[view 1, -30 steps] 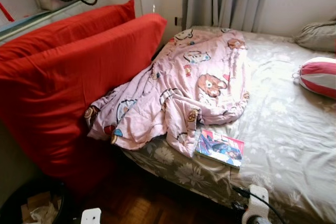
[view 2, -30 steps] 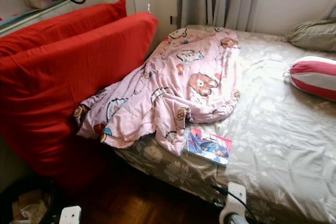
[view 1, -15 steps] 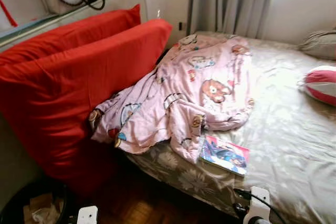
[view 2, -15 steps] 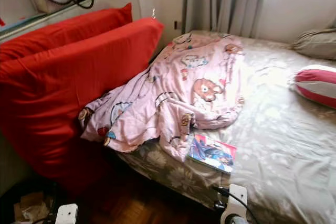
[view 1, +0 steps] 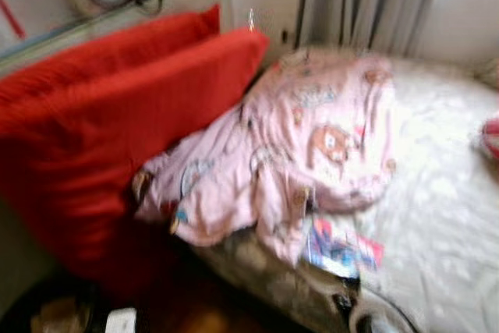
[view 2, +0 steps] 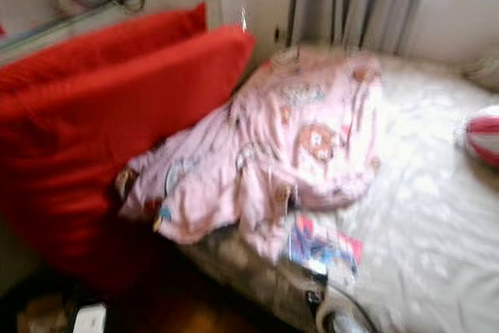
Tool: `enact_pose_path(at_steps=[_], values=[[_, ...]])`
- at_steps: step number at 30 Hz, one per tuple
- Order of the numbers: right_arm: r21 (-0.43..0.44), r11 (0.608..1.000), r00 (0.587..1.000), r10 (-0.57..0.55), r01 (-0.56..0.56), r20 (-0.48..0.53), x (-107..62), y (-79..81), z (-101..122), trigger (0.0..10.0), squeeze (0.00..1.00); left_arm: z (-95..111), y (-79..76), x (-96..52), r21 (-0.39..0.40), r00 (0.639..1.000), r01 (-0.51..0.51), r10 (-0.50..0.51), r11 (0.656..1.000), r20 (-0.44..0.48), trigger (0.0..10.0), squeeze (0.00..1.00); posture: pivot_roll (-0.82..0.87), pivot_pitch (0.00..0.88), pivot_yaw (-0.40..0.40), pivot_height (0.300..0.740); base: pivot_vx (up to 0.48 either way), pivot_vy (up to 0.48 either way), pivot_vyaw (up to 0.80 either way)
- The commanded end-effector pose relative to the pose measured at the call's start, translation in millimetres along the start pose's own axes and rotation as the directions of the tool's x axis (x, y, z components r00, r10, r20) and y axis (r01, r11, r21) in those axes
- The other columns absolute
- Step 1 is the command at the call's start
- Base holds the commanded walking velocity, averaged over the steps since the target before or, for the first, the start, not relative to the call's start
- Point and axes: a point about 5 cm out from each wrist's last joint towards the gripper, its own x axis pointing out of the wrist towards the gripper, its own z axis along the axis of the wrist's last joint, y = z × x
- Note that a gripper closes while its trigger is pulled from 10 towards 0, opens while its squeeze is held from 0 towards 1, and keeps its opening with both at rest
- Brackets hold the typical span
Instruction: Clean up the room
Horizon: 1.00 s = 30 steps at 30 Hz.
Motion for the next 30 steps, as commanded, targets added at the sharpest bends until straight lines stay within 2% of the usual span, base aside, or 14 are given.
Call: enact_pose_path(at_steps=[1,5,7,9,12,15,16,17,19,22,24,25,27,30], values=[[0.026,0.999,1.000,-0.026,0.025,0.011,-2.1,-8.5,-2,10.0,0.00,5,-6.5,1.6,-0.043,0.999,0.015,-0.014,0.999,0.034,10.0,0.00,0.01,0.000,0.039,0.740,0.000,0.000,0.00],[0.045,0.999,0.999,-0.026,0.024,0.041,-2.4,-8.6,0,10.0,0.00,18,-7.2,3.5,-0.097,0.995,0.021,-0.011,0.995,0.098,10.0,0.00,0.02,0.000,0.035,0.740,0.000,0.000,0.00],[0.073,0.997,0.997,-0.025,0.020,0.069,-2.8,-8.2,1,10.0,0.00,27,-11.4,4.8,-0.056,0.990,0.042,-0.034,0.998,0.136,10.0,0.00,0.02,0.000,0.033,0.740,0.000,0.000,0.00],[0.070,0.997,0.997,-0.028,0.022,0.078,-3.1,-8.5,1,10.0,0.00,31,-14.8,5.3,-0.063,0.986,0.051,-0.040,0.997,0.164,10.0,0.00,0.03,0.000,0.032,0.740,0.000,0.000,0.00],[0.096,0.995,0.994,-0.034,0.023,0.108,-3.9,-9.4,2,10.0,0.00,49,-17.4,5.4,-0.050,0.964,0.070,-0.055,0.996,0.262,10.0,0.00,0.04,0.000,0.030,0.740,0.000,0.000,0.00],[0.077,0.997,0.958,-0.006,-0.017,0.285,0.4,5.1,43,10.0,0.00,77,-16.2,2.2,-0.048,0.909,0.082,-0.055,0.995,0.413,10.0,0.00,0.04,0.000,0.030,0.740,0.000,0.000,0.00],[0.074,0.997,0.944,-0.006,-0.020,0.329,0.0,6.7,52,10.0,0.00,87,-17.3,-0.2,-0.034,0.881,0.089,-0.063,0.995,0.469,10.0,0.00,0.04,0.000,0.030,0.740,0.000,0.000,0.00],[0.059,0.998,0.930,0.002,-0.025,0.368,-1.2,6.2,59,10.0,0.00,100,-20.4,-4.9,-0.015,0.834,0.106,-0.081,0.994,0.546,10.0,0.00,0.04,0.000,0.031,0.740,0.000,0.000,0.00],[0.025,0.999,0.917,0.027,-0.040,0.399,-2.2,7.6,65,10.0,0.00,106,-25.2,-8.3,0.007,0.803,0.130,-0.109,0.992,0.587,10.0,0.00,0.04,0.000,0.031,0.740,0.000,0.000,0.00],[-0.071,0.992,0.867,0.128,-0.106,0.482,-5.5,16.8,85,10.0,0.00,118,-35.7,-17.8,0.104,0.730,0.167,-0.193,0.981,0.655,10.0,0.00,0.03,0.000,0.038,0.740,0.000,0.000,0.00],[-0.123,0.985,0.838,0.168,-0.122,0.519,-7.9,20.7,94,10.0,0.00,125,-35.8,-23.5,0.096,0.694,0.167,-0.187,0.981,0.695,10.0,0.00,0.04,0.000,0.036,0.740,0.000,0.000,0.00],[-0.125,0.984,0.835,0.171,-0.124,0.522,-8.1,21.0,95,10.0,0.00,126,-35.9,-24.0,0.098,0.691,0.167,-0.187,0.981,0.698,10.0,0.00,0.04,0.000,0.036,0.740,0.000,0.000,0.00],[-0.125,0.985,0.812,0.167,-0.117,0.559,-11.0,19.8,102,10.0,0.00,129,-38.9,-33.9,0.105,0.644,0.138,-0.170,0.985,0.746,10.0,0.00,0.04,0.000,0.026,0.740,0.000,0.000,0.00],[-0.115,0.989,0.802,0.144,-0.095,0.580,-13.1,16.6,102,10.0,0.00,128,-37.9,-38.4,0.063,0.630,0.133,-0.134,0.989,0.765,10.0,0.00,0.05,0.000,0.022,0.740,0.000,0.000,0.00]])
